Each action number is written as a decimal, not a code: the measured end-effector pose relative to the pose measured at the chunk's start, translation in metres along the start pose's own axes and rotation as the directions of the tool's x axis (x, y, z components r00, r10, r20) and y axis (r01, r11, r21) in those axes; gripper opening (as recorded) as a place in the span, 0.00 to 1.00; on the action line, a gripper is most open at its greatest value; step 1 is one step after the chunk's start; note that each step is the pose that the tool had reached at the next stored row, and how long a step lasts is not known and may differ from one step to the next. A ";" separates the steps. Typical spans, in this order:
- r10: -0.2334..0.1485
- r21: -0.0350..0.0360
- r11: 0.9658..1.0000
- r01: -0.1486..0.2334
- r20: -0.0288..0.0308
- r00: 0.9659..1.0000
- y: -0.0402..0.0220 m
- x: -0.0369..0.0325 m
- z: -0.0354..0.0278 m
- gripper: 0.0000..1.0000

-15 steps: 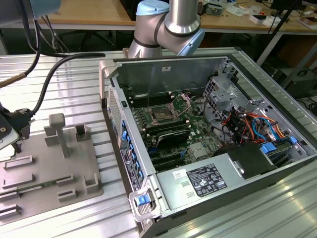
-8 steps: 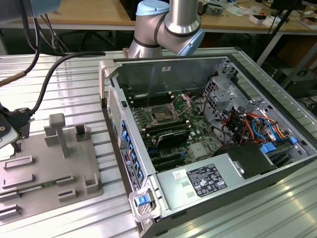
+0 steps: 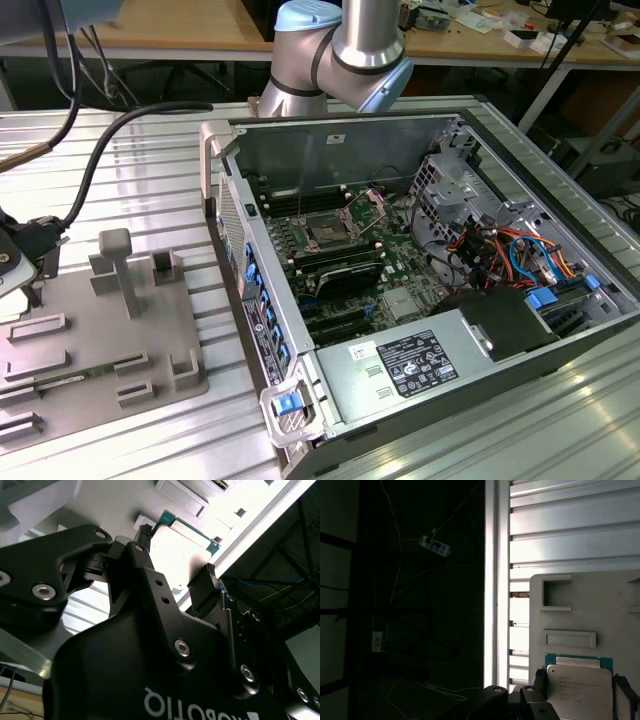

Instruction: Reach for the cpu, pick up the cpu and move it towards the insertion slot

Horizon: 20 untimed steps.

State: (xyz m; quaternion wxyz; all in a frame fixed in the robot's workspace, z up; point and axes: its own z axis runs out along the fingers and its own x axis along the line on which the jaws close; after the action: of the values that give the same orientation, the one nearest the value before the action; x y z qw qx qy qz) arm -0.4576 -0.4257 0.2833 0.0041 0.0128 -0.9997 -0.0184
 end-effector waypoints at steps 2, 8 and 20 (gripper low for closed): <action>0.000 0.000 1.000 0.000 0.000 1.000 0.0001 0.0000 -0.0009 0.55; 0.000 0.000 1.000 0.000 0.000 1.000 0.0001 0.0000 -0.0023 0.55; 0.000 0.000 1.000 0.000 0.000 1.000 0.0003 0.0001 -0.0063 0.55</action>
State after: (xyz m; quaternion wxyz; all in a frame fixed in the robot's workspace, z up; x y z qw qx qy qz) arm -0.4576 -0.4257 0.2896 0.0041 0.0127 -0.9997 -0.0184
